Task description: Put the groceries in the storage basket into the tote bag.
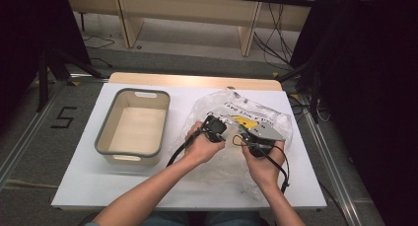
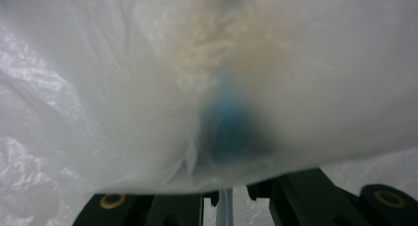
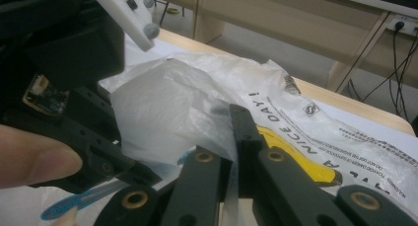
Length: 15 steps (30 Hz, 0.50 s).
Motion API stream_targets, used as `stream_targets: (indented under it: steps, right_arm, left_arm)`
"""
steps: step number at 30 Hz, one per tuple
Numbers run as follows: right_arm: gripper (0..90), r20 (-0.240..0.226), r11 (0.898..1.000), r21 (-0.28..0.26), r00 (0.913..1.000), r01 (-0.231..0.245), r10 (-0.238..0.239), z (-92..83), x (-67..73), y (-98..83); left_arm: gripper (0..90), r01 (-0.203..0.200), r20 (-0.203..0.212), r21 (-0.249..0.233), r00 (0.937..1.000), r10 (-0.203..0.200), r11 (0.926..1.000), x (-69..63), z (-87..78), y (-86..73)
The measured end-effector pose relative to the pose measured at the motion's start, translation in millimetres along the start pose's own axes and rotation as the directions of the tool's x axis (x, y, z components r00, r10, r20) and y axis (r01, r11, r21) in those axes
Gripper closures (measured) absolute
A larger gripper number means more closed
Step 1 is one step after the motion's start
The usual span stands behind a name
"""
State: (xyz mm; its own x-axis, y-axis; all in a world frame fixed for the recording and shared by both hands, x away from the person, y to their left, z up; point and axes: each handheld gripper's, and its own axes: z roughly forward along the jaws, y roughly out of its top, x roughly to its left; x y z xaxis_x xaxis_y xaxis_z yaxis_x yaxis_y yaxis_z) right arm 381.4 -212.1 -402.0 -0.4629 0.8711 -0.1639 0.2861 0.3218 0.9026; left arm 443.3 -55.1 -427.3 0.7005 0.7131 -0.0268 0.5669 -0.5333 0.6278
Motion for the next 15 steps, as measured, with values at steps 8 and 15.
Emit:
stream_targets:
  steps: [8, 15]
  right_arm:
    - [90.0, -0.001, 1.0, 0.002, 1.0, 0.002, -0.002, 0.3, -0.2, -0.2]
    - [90.0, 0.0, 1.0, 0.002, 1.0, 0.003, -0.003, 0.5, -0.4, -0.4]
  left_arm:
    - [78.9, 0.006, -0.001, -0.022, 1.0, -0.006, 0.9997, -2.4, 4.3, 1.0]
    - [78.6, 0.004, -0.001, -0.046, 1.0, -0.004, 0.9989, -2.9, 7.0, 1.9]
